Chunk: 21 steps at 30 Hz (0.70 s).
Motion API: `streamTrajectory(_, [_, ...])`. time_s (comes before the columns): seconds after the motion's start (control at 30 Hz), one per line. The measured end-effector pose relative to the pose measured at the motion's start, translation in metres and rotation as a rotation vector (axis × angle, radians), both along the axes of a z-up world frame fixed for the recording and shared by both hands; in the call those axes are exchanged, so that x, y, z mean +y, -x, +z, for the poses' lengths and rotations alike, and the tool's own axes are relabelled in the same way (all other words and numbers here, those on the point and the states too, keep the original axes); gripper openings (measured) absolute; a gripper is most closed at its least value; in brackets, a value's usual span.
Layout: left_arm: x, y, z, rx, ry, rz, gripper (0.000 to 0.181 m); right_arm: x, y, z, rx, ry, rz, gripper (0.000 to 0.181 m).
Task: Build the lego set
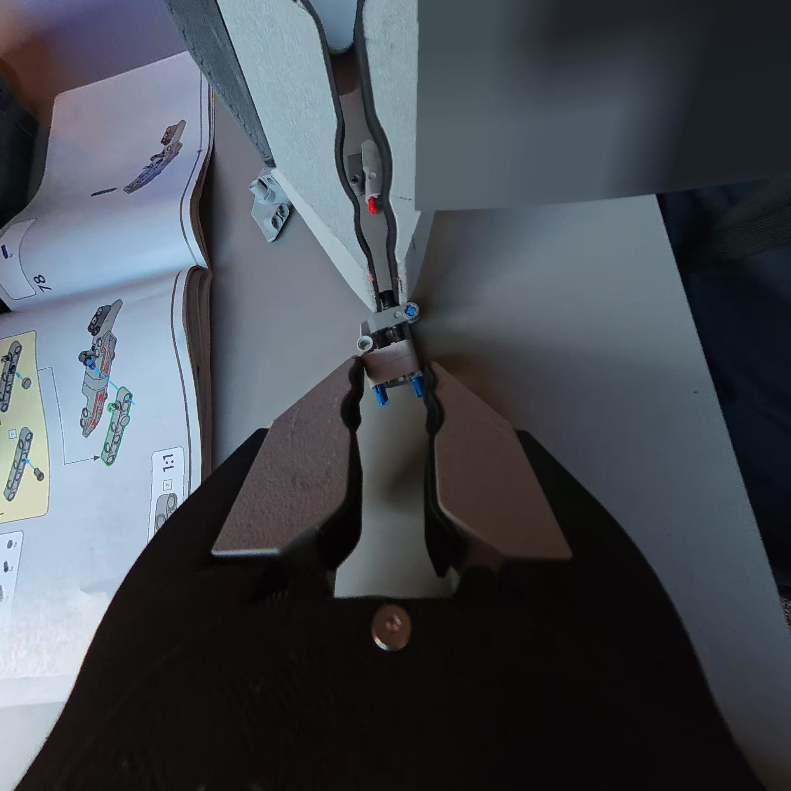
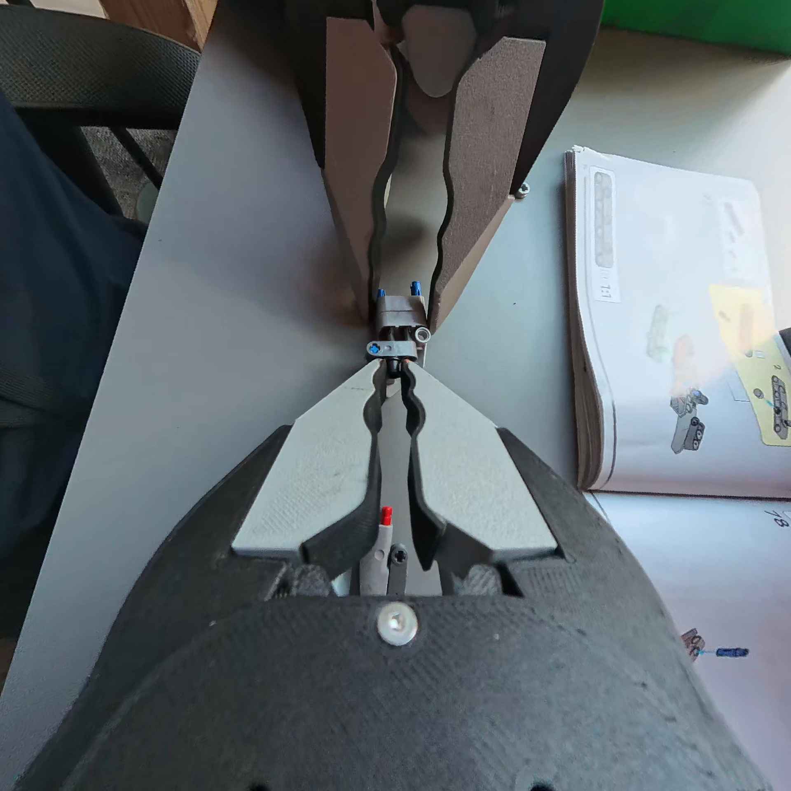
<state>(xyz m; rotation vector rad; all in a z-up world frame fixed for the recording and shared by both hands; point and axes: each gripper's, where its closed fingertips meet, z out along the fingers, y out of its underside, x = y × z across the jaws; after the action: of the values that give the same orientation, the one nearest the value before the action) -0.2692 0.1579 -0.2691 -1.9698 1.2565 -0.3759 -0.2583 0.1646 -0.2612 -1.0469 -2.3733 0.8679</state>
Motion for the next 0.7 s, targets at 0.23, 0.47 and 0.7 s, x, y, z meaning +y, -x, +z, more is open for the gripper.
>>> streamTrajectory(0.23, [-0.0003,0.0002,0.0,0.0,0.0,0.003,0.025,-0.0003,0.0001,-0.0024,0.051,-0.001,0.001,0.003])
streamTrajectory(0.47, [-0.0018,-0.0023,0.0003,0.007,-0.011,0.029,0.025,-0.002,-0.0024,-0.0016,0.126,-0.048,0.015,0.004])
streamTrajectory(0.7, [-0.0042,-0.0029,0.0019,0.048,-0.086,0.044,0.025,-0.0051,-0.003,0.0,0.208,-0.148,0.046,0.003])
